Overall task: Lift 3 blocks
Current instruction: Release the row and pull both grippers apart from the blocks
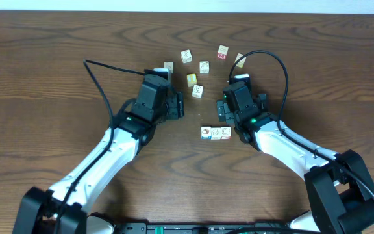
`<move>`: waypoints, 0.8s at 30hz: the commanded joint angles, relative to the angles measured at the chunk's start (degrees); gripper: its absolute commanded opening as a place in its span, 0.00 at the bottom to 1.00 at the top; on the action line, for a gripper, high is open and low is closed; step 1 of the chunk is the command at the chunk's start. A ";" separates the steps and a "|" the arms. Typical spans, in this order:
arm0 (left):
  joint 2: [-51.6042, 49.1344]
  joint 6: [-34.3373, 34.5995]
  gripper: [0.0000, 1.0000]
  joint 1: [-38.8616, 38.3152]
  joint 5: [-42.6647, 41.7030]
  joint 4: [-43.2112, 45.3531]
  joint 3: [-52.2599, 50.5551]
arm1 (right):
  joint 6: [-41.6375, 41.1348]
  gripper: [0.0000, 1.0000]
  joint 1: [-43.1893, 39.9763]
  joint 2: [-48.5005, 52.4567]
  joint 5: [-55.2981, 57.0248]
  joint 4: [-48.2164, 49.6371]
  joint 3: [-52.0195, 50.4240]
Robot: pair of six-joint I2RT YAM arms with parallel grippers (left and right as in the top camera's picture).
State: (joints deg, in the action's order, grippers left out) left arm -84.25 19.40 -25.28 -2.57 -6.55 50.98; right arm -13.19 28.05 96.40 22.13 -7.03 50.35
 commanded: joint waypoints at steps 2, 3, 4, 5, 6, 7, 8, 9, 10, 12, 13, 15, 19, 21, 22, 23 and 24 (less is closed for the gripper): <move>2.25 -1.20 0.72 0.85 2.23 2.14 -0.35 | 0.00 0.99 0.22 0.37 1.14 -0.09 0.15; 2.29 -1.20 0.72 0.96 3.26 3.13 -0.35 | 0.00 0.99 0.22 0.37 1.11 -0.11 0.15; 2.32 -1.29 0.72 1.20 4.35 4.22 -0.35 | 0.00 0.99 0.22 0.37 1.11 -0.09 0.15; 2.32 -1.42 0.72 1.49 5.33 5.20 -0.35 | -0.02 0.99 0.22 0.37 1.14 -0.09 0.15; 2.32 -1.44 0.72 2.16 6.62 7.80 -0.35 | -0.02 0.99 0.22 0.37 1.11 -0.09 0.15; 2.32 -1.86 0.73 2.60 6.73 9.86 -0.35 | 0.00 0.99 0.22 0.37 1.11 -0.09 0.15; 2.32 -2.47 0.73 3.10 6.73 12.04 -0.35 | 0.00 0.99 0.22 0.37 1.14 -0.09 0.15; 2.32 -3.67 0.73 3.63 6.73 14.38 -0.35 | 0.00 0.99 0.22 0.37 1.11 -0.09 0.15; 2.34 -5.27 0.73 4.13 6.73 16.81 -0.35 | 0.00 0.99 0.22 0.37 1.11 -0.09 0.15; 2.51 -7.82 0.73 5.38 6.73 21.14 -0.35 | 0.00 0.99 0.22 0.37 1.11 -0.09 0.15; 2.73 -8.79 0.73 6.03 6.71 22.77 -0.35 | 0.00 0.99 0.22 0.37 1.11 -0.09 0.15; 3.65 -9.31 0.73 7.17 6.73 23.76 -0.35 | 0.00 0.99 0.22 0.37 1.11 -0.09 0.15; 9.46 -10.01 0.73 8.24 7.56 19.74 -0.37 | 0.00 0.99 0.22 0.37 1.11 -0.09 0.15; 14.10 -10.01 0.73 8.22 10.03 16.13 -0.37 | 0.00 0.99 0.22 0.37 1.14 -0.09 0.15; 16.92 -10.01 0.73 8.24 11.10 13.64 -0.37 | -0.02 0.99 0.22 0.37 1.11 -0.09 0.15; 19.74 -9.99 0.73 8.24 12.26 11.04 -0.37 | -0.02 0.99 0.22 0.37 1.14 -0.09 0.15; 22.36 -10.01 0.73 8.24 13.00 8.72 -0.37 | -0.02 0.99 0.22 0.37 1.14 -0.09 0.15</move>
State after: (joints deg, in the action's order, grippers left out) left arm -70.00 10.92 -17.26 5.87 5.93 50.52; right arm -13.17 28.03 96.40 22.55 -7.09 50.35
